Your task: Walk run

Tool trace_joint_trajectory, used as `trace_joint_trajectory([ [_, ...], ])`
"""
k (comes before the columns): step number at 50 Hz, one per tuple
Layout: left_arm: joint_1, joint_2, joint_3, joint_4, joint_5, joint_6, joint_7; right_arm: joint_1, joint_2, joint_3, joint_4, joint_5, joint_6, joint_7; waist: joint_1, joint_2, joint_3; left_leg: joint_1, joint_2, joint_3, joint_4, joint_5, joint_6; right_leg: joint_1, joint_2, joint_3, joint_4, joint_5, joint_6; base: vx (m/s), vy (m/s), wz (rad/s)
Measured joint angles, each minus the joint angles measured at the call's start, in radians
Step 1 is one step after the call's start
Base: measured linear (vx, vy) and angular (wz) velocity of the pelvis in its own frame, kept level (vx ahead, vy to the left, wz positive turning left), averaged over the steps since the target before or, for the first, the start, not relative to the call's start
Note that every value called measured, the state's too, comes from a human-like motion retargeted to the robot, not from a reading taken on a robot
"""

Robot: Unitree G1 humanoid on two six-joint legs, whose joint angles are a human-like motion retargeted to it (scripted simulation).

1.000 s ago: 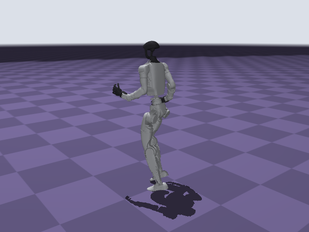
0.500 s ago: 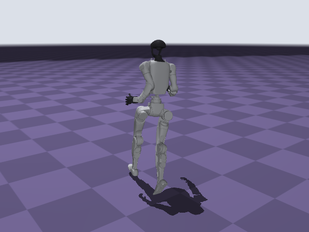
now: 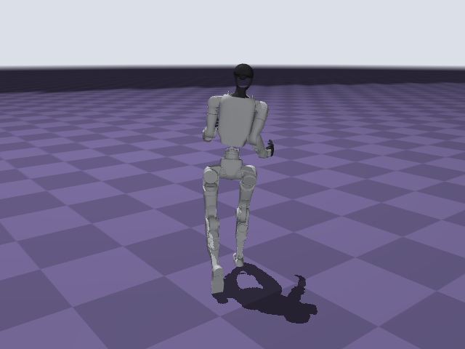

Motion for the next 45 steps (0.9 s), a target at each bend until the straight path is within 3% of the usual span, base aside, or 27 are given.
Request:
trace_joint_trajectory([
  [2,0.062,-0.033,0.011,0.09,0.033,-0.032,-0.081,-0.051,-0.001,-0.013,0.006,0.035,-0.003,-0.038,0.027,-0.035,-0.058,-0.099,-0.044,-0.003,0.15,-0.104,0.051,0.017,-0.04,0.057,0.11,-0.105,0.0,1.79,-0.73,-0.35],
  [3,0.093,-0.05,0.01,0.133,0.052,-0.049,-0.117,-0.093,0.004,-0.047,0.014,0.077,0.004,-0.023,0.032,-0.05,-0.072,-0.182,-0.056,-0.061,0.252,-0.188,0.045,0.038,-0.051,0.035,0.138,-0.144,0.0,1.52,-0.66,-0.5],
  [5,0.161,-0.094,0.011,0.176,0.068,-0.074,-0.135,-0.168,0.008,-0.052,0.001,0.155,0.031,0.022,0.095,-0.099,-0.093,-0.313,-0.069,-0.02,0.284,-0.326,0.106,0.102,-0.03,0.111,0.115,-0.175,0.0,1.65,-0.49,-1.79],
  [8,0.28,-0.134,0.016,0.178,0.112,-0.105,-0.106,-0.2,-0.013,-0.051,-0.066,0.267,0.021,0.032,0.14,-0.093,-0.066,-0.458,0.038,0.034,0.155,-0.476,0.246,0.244,0.037,0.143,-0.033,-0.06,0.0,1.2,-0.39,-1.62],
  [10,0.348,-0.169,0.043,0.183,0.154,-0.112,-0.095,-0.193,-0.042,-0.046,-0.099,0.304,-0.009,0.004,0.203,-0.132,-0.047,-0.502,0.039,0.075,-0.045,-0.508,0.255,0.351,0.036,0.129,-0.116,0.082,0.0,1.58,-0.67,-1.94],
  [13,0.438,-0.185,0.085,0.201,0.197,-0.111,-0.098,-0.128,-0.055,-0.031,-0.113,0.295,-0.026,0.003,0.278,-0.151,-0.013,-0.466,0.029,-0.012,-0.405,-0.571,0.201,0.552,0.117,0.123,-0.232,0.336,0.007,1.38,-0.76,-2.06],
  [15,0.47,-0.181,0.092,0.198,0.205,-0.111,-0.084,-0.086,-0.065,-0.03,-0.091,0.252,-0.012,0.031,0.336,-0.179,0.016,-0.454,0.013,-0.092,-0.552,-0.636,0.115,0.643,0.086,0.105,-0.227,0.469,0.077,1.95,-0.43,-1.88],
  [17,0.458,-0.148,0.086,0.173,0.212,-0.118,-0.047,-0.069,-0.064,-0.031,-0.052,0.181,0.011,0.063,0.326,-0.165,0.034,-0.438,0.081,-0.052,-0.579,-0.601,0.083,0.681,0.12,0.123,-0.136,0.565,0.161,1.34,-0.29,-1.0],
  [18,0.444,-0.126,0.083,0.154,0.222,-0.122,-0.025,-0.064,-0.065,-0.029,-0.031,0.143,0.016,0.08,0.308,-0.148,0.042,-0.425,0.097,-0.063,-0.555,-0.491,0.113,0.673,0.155,0.12,-0.041,0.593,0.21,1.39,-0.26,-0.25],
  [19,0.435,-0.101,0.075,0.138,0.237,-0.124,-0.005,-0.051,-0.062,-0.024,-0.013,0.101,0.018,0.098,0.271,-0.145,0.035,-0.417,0.079,-0.067,-0.484,-0.536,0.159,0.642,0.187,0.1,0.075,0.603,0.256,1.91,-0.24,0.29],
  [20,0.429,-0.075,0.064,0.123,0.255,-0.125,0.015,-0.035,-0.057,-0.018,0.005,0.057,0.02,0.116,0.223,-0.151,0.022,-0.412,0.046,-0.068,-0.391,-0.659,0.212,0.599,0.217,0.071,0.202,0.603,0.3,2.08,-0.14,0.27],
  [21,0.411,-0.05,0.017,0.123,0.25,-0.133,0.035,-0.006,-0.046,-0.04,0.037,0.014,0.027,0.132,0.219,-0.131,0.016,-0.41,0.032,-0.223,-0.326,-0.694,0.142,0.548,0.233,0.005,0.319,0.54,0.237,1.77,-0.1,0.0],
  [22,0.366,-0.026,-0.01,0.134,0.234,-0.137,0.045,0.015,-0.034,-0.045,0.066,-0.018,0.037,0.137,0.206,-0.117,0.015,-0.406,0.047,-0.278,-0.267,-0.73,0.099,0.486,0.245,-0.037,0.432,0.468,0.193,1.08,-0.17,-0.35],
  [23,0.266,-0.006,0.002,0.166,0.191,-0.135,0.036,0.02,-0.022,-0.019,0.091,-0.031,0.052,0.121,0.174,-0.116,0.02,-0.396,0.119,-0.134,-0.223,-0.768,0.11,0.403,0.247,-0.028,0.535,0.379,0.188,1.06,-0.37,-0.26],
  [25,0.112,-0.014,-0.033,0.198,0.115,-0.113,-0.009,0.082,0.017,-0.008,0.118,0.015,0.046,0.135,0.175,-0.103,-0.002,-0.302,0.13,-0.105,-0.25,-0.83,0.119,0.285,0.274,-0.051,0.573,0.236,0.173,1.33,-0.52,-0.23],
  [27,0.023,-0.018,-0.1,0.152,0.051,-0.09,-0.016,0.138,0.032,0.003,0.132,0.089,0.031,0.186,0.139,-0.11,-0.012,-0.217,0.139,-0.073,-0.317,-0.803,0.11,0.181,0.24,-0.067,0.507,0.106,0.155,0.99,-0.43,-0.11],
  [29,-0.032,-0.009,-0.138,0.09,0.02,-0.071,-0.025,0.178,0.039,-0.005,0.137,0.118,0.026,0.22,0.078,-0.083,-0.023,-0.13,0.146,-0.054,-0.414,-0.683,0.103,0.083,0.155,-0.132,0.383,0.054,0.14,1.22,-0.5,0.13],
  [32,-0.051,0.007,-0.196,0.005,0.012,-0.047,-0.052,0.196,0.022,-0.029,0.122,0.111,0.001,0.217,-0.008,-0.045,-0.041,0.005,0.136,-0.017,-0.518,-0.412,0.054,0.009,0.027,-0.248,0.088,0.04,0.11,1.14,-0.29,-0.11],
  [35,-0.035,0.033,-0.186,-0.059,0.025,-0.027,-0.083,0.136,0.021,-0.058,0.101,0.037,-0.019,0.149,-0.046,-0.043,-0.032,0.13,0.115,0.058,-0.539,-0.156,-0.01,0.026,0.037,-0.171,-0.21,-0.002,0.069,1.18,-0.4,-1.1],
  [37,-0.035,0.038,-0.153,-0.07,0.033,-0.044,-0.064,0.065,0.016,-0.056,0.067,-0.015,-0.02,0.076,-0.048,-0.062,0.0,0.166,0.076,0.082,-0.445,-0.035,-0.045,0.044,-0.033,-0.184,-0.238,0.067,0.0,1.02,0.22,-1.32],
  [38,-0.032,0.037,-0.147,-0.062,0.037,-0.056,-0.048,0.028,0.01,-0.06,0.05,-0.034,-0.015,0.038,-0.058,-0.066,0.021,0.151,0.043,0.079,-0.329,-0.009,-0.001,0.047,-0.092,-0.159,-0.189,0.122,0.0,1.25,0.65,-0.98],
  [40,0.014,0.034,-0.127,-0.026,0.063,-0.094,-0.041,-0.029,0.003,-0.046,0.027,-0.063,-0.006,-0.045,-0.02,-0.07,0.011,0.072,0.021,0.073,-0.05,0.0,0.064,0.026,-0.065,-0.094,0.024,-0.012,0.0,1.67,0.12,-1.34],
  [42,0.115,0.011,-0.095,0.067,0.138,-0.154,-0.085,-0.108,0.002,-0.063,0.061,-0.042,-0.001,-0.095,0.022,-0.084,-0.033,-0.06,-0.016,0.013,0.168,-0.101,0.091,0.03,-0.026,0.026,0.128,-0.097,0.0,1.59,-0.84,-1.21],
  [43,0.15,-0.007,-0.073,0.12,0.181,-0.175,-0.098,-0.162,-0.002,-0.119,0.079,0.016,0.008,-0.045,0.047,-0.09,-0.039,-0.148,-0.062,-0.069,0.271,-0.171,0.068,0.059,-0.043,-0.005,0.141,-0.116,0.0,1.3,-0.61,-1.45],
  [45,0.227,-0.056,-0.037,0.185,0.226,-0.186,-0.109,-0.232,0.0,-0.118,0.07,0.121,0.047,0.043,0.118,-0.136,-0.051,-0.274,-0.126,-0.078,0.297,-0.289,0.103,0.119,-0.019,0.08,0.114,-0.13,0.0,1.21,-0.37,-2.25],
])
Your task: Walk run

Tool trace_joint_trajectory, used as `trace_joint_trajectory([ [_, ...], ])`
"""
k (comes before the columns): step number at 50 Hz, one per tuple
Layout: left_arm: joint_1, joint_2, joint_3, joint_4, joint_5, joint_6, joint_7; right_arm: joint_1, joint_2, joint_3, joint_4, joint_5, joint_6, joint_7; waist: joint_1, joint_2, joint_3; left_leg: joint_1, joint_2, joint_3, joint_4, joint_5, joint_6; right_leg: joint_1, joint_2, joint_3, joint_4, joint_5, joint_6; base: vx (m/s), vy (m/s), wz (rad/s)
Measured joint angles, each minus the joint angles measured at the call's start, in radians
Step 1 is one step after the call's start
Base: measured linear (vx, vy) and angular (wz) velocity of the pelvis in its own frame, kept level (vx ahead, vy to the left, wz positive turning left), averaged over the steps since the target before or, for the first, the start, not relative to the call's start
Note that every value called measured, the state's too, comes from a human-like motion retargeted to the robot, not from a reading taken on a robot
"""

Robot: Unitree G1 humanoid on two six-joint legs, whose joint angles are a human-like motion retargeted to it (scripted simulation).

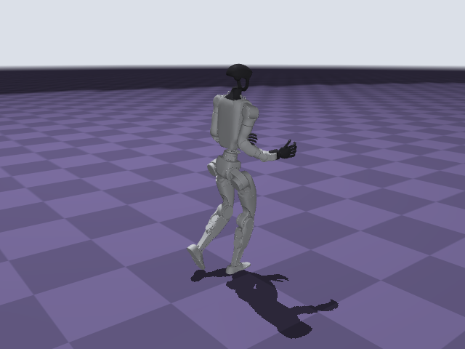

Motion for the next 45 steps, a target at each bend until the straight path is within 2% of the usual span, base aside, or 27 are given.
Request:
trace_joint_trajectory([
  [3,0.117,-0.049,0.051,0.034,0.041,0.004,0.02,-0.029,-0.025,0.048,-0.057,0.151,-0.006,0.024,0.04,0.015,0.022,-0.149,0.138,0.06,-0.131,-0.164,0.167,0.121,0.069,0.053,-0.129,0.086,0.0,0.99,-0.3,-1.86],
  [4,0.152,-0.066,0.072,0.041,0.056,-0.001,0.034,-0.03,-0.037,0.06,-0.067,0.176,-0.02,0.012,0.062,0.005,0.028,-0.18,0.152,0.086,-0.225,-0.177,0.184,0.159,0.079,0.079,-0.165,0.136,0.0,1.24,-0.39,-1.87],
  [6,0.22,-0.094,0.12,0.055,0.088,-0.017,0.072,-0.015,-0.056,0.093,-0.079,0.196,-0.039,-0.006,0.121,-0.018,0.037,-0.191,0.159,0.131,-0.473,-0.202,0.174,0.254,0.111,0.13,-0.24,0.252,0.0,1.24,-0.5,-2.47],
  [8,0.278,-0.109,0.149,0.065,0.113,-0.032,0.123,0.023,-0.063,0.123,-0.088,0.176,-0.044,0.009,0.165,-0.017,0.054,-0.144,0.127,0.047,-0.718,-0.264,0.14,0.382,0.156,0.133,-0.311,0.383,0.0,1.31,-0.58,-2.39],
  [10,0.302,-0.116,0.148,0.058,0.12,-0.035,0.172,0.064,-0.071,0.133,-0.09,0.114,-0.03,0.067,0.23,-0.036,0.089,-0.129,0.12,-0.05,-0.849,-0.319,0.027,0.487,0.132,0.089,-0.325,0.508,0.03,1.42,-0.48,-2.37],
  [12,0.276,-0.104,0.131,0.039,0.125,-0.022,0.208,0.085,-0.072,0.13,-0.07,0.002,0.007,0.118,0.217,-0.014,0.102,-0.117,0.204,0.03,-0.866,-0.294,0.003,0.521,0.143,0.059,-0.255,0.612,0.114,1.03,-0.17,-1.31],
  [13,0.255,-0.092,0.118,0.025,0.13,-0.012,0.218,0.09,-0.071,0.126,-0.054,-0.062,0.026,0.129,0.194,0.004,0.104,-0.111,0.219,0.022,-0.836,-0.267,0.034,0.508,0.171,0.059,-0.175,0.661,0.173,1.25,-0.04,-0.44],
  [15,0.221,-0.054,0.081,-0.009,0.138,0.003,0.228,0.11,-0.068,0.121,-0.019,-0.174,0.038,0.132,0.115,0.022,0.09,-0.121,0.195,-0.028,-0.654,-0.449,0.042,0.415,0.239,0.015,0.076,0.721,0.293,1.55,0.0,-0.1],
  [17,0.161,0.006,0.008,-0.004,0.146,0.0,0.249,0.164,-0.066,0.108,0.043,-0.266,0.024,0.092,0.103,0.055,0.094,-0.105,0.206,-0.117,-0.538,-0.536,-0.027,0.317,0.289,-0.037,0.323,0.675,0.311,1.22,0.0,-0.82],
  [18,0.072,0.036,0.003,0.015,0.14,0.007,0.26,0.17,-0.063,0.123,0.072,-0.295,0.021,0.06,0.077,0.072,0.105,-0.087,0.272,-0.015,-0.51,-0.569,-0.027,0.246,0.282,-0.057,0.423,0.587,0.285,0.98,-0.1,-0.89],
  [19,-0.017,0.052,-0.017,0.041,0.121,0.015,0.253,0.193,-0.05,0.124,0.095,-0.3,0.013,0.045,0.07,0.083,0.103,-0.059,0.295,0.021,-0.504,-0.595,-0.033,0.182,0.282,-0.08,0.474,0.515,0.254,1.14,-0.19,-0.68],
  [20,-0.105,0.061,-0.046,0.069,0.097,0.024,0.237,0.225,-0.033,0.118,0.115,-0.292,0.004,0.039,0.073,0.091,0.096,-0.025,0.296,0.024,-0.508,-0.619,-0.043,0.122,0.287,-0.106,0.501,0.453,0.22,1.22,-0.24,-0.52],
  [23,-0.257,0.056,-0.101,0.052,-0.029,0.065,0.184,0.337,0.002,0.13,0.146,-0.221,-0.016,0.091,0.022,0.085,0.086,0.098,0.283,0.045,-0.619,-0.577,-0.053,-0.036,0.241,-0.151,0.444,0.275,0.212,1.04,-0.29,-0.2],
  [26,-0.325,0.066,-0.127,-0.021,-0.11,0.09,0.19,0.414,0.0,0.105,0.149,-0.168,-0.038,0.119,-0.08,0.127,0.062,0.23,0.275,0.068,-0.778,-0.401,-0.066,-0.15,0.113,-0.271,0.22,0.207,0.162,1.31,-0.33,0.32],
  [28,-0.329,0.077,-0.145,-0.07,-0.127,0.097,0.197,0.432,-0.01,0.075,0.147,-0.145,-0.065,0.107,-0.142,0.144,0.046,0.31,0.265,0.115,-0.843,-0.217,-0.09,-0.186,0.066,-0.312,0.017,0.175,0.12,1.1,-0.15,0.01],
  [30,-0.312,0.089,-0.143,-0.108,-0.109,0.116,0.192,0.415,-0.002,0.04,0.144,-0.146,-0.088,0.065,-0.187,0.157,0.038,0.374,0.259,0.17,-0.868,0.003,-0.108,-0.18,0.063,-0.298,-0.178,0.135,0.084,0.96,-0.12,-0.46],
  [32,-0.295,0.088,-0.107,-0.12,-0.064,0.125,0.171,0.357,0.023,0.008,0.127,-0.181,-0.093,-0.006,-0.191,0.157,0.057,0.405,0.247,0.187,-0.8,0.198,-0.15,-0.13,0.01,-0.361,-0.257,0.114,0.032,1.27,-0.06,-0.93],
  [33,-0.293,0.082,-0.089,-0.114,-0.045,0.122,0.169,0.309,0.034,-0.007,0.115,-0.207,-0.086,-0.053,-0.2,0.154,0.088,0.401,0.226,0.19,-0.705,0.267,-0.143,-0.111,-0.054,-0.368,-0.221,0.156,0.008,1.56,0.33,-1.11],
  [34,-0.283,0.084,-0.069,-0.1,-0.029,0.113,0.175,0.262,0.044,-0.01,0.102,-0.222,-0.079,-0.096,-0.182,0.153,0.107,0.371,0.228,0.198,-0.558,0.289,-0.118,-0.093,-0.068,-0.349,-0.162,0.101,0.0,1.88,0.48,-1.57],
  [35,-0.269,0.088,-0.048,-0.083,-0.014,0.101,0.183,0.215,0.052,-0.007,0.087,-0.232,-0.07,-0.138,-0.153,0.152,0.121,0.327,0.242,0.209,-0.385,0.289,-0.084,-0.076,-0.057,-0.317,-0.093,0.0,0.0,1.88,-0.01,-1.79],
  [36,-0.23,0.079,-0.028,-0.051,0.014,0.076,0.184,0.178,0.049,0.004,0.075,-0.228,-0.068,-0.181,-0.138,0.112,0.107,0.285,0.196,0.209,-0.301,0.283,-0.038,-0.079,-0.081,-0.237,-0.024,-0.06,0.0,1.66,-0.41,-1.48],
  [37,-0.185,0.073,-0.01,-0.011,0.049,0.049,0.187,0.137,0.044,0.009,0.069,-0.215,-0.067,-0.216,-0.129,0.082,0.098,0.227,0.154,0.181,-0.195,0.252,0.0,-0.079,-0.1,-0.183,0.045,-0.116,0.0,1.36,-0.76,-0.72],
  [38,-0.128,0.074,0.004,0.042,0.098,0.018,0.198,0.087,0.037,0.001,0.076,-0.184,-0.072,-0.233,-0.129,0.072,0.096,0.139,0.123,0.097,-0.044,0.171,0.023,-0.075,-0.107,-0.183,0.111,-0.163,0.0,1.42,-0.68,-1.21],
  [40,-0.05,0.03,0.052,0.142,0.18,-0.027,0.236,-0.066,-0.006,-0.05,0.094,-0.063,-0.068,-0.16,-0.031,0.018,0.101,-0.1,0.036,0.057,0.188,0.05,0.026,-0.054,-0.069,-0.051,0.16,-0.233,0.0,1.48,-0.48,-2.36],
  [42,0.06,-0.025,0.083,0.203,0.178,-0.061,0.241,-0.175,-0.044,-0.043,0.085,0.086,-0.049,-0.051,-0.032,0.066,0.093,-0.222,0.055,-0.015,0.17,-0.074,0.128,0.031,0.002,-0.059,0.083,-0.24,0.0,1.51,-0.22,-1.69],
  [43,0.115,-0.057,0.094,0.209,0.168,-0.074,0.243,-0.217,-0.075,-0.032,0.068,0.153,-0.049,-0.019,-0.005,0.082,0.106,-0.306,0.115,0.004,0.165,-0.13,0.189,0.072,0.037,-0.032,0.045,-0.227,0.0,1.63,-0.19,-1.76],
  [45,0.203,-0.106,0.14,0.219,0.176,-0.097,0.264,-0.276,-0.143,-0.028,0.037,0.224,-0.063,0.005,0.06,0.081,0.129,-0.448,0.188,0.057,0.077,-0.195,0.27,0.151,0.062,0.028,-0.033,-0.179,0.0,1.82,-0.18,-2.08],
])
